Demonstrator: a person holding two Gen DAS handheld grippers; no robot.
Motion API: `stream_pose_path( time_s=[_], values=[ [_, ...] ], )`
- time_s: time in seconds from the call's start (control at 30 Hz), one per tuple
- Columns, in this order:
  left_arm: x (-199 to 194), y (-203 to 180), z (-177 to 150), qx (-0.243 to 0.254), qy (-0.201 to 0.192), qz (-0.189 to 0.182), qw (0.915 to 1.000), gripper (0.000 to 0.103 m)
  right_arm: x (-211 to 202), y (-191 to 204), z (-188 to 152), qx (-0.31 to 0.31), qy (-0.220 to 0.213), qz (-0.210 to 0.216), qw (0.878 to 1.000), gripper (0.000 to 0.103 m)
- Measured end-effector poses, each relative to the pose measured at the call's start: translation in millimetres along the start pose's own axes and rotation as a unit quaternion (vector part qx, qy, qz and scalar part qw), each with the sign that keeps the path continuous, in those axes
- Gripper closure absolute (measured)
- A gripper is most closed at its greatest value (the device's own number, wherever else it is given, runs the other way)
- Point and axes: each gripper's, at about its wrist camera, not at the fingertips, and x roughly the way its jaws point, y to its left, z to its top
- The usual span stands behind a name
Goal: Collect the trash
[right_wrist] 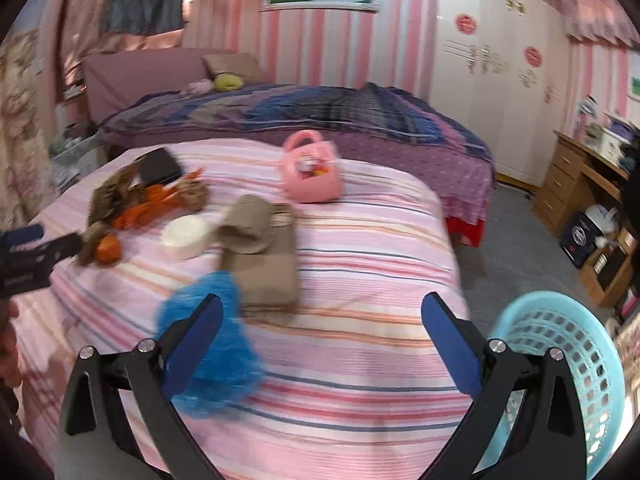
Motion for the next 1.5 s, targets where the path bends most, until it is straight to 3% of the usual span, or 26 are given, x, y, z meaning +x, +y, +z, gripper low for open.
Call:
stream_pose_path(
  time_s=[0.1, 0.37, 0.53, 0.63, 0.73, 0.97, 1.33, 1.5],
  values=[
    [-2.8, 6.8, 0.6, 0.005, -0.006, 0.016, 0.9998, 0.005, 2.5, 16.9, -1.3, -0.019, 0.006, 0.015, 1.0, 0.006],
    [3.3, 20.2, -3.1, -0.002, 0.009, 0.016, 0.9998, 0.005, 25.7, 50.4, -9.8, -0.049, 0.055, 0.047, 0.996, 0.008],
    [5.9, 21.1, -2.6, -0.008, 0.013, 0.011, 0.9998, 0.005, 37.1, 51.2, -9.8, -0.045, 0.081, 0.083, 0.992, 0.049],
    [8.4, 20.6, -3.3, -0.008, 0.018, 0.009, 0.9998, 0.005, 39.8, 49.8, -10.1, -0.039, 0.079, 0.098, 0.991, 0.062],
    [10.7, 19.4, -4.5, -0.007, 0.024, 0.006, 0.9997, 0.005, 37.1, 47.1, -5.7, -0.039, 0.061, 0.096, 0.993, 0.068],
    [15.7, 19.0, -13.5, -0.001, 0.046, -0.008, 0.9989, 0.005, 31.6, 22.2, 3.8, -0.026, 0.024, 0.038, 0.999, 0.069],
    [36.8, 12.4, -8.8, -0.021, 0.068, -0.019, 0.9973, 0.006, 36.4, -4.6, 3.6, 0.002, 0.027, 0.034, 0.999, 0.069],
    [35.7, -3.1, -3.7, -0.023, 0.077, -0.023, 0.9965, 0.016, 38.8, -5.9, 2.2, 0.005, 0.03, 0.037, 0.999, 0.069]
  ],
)
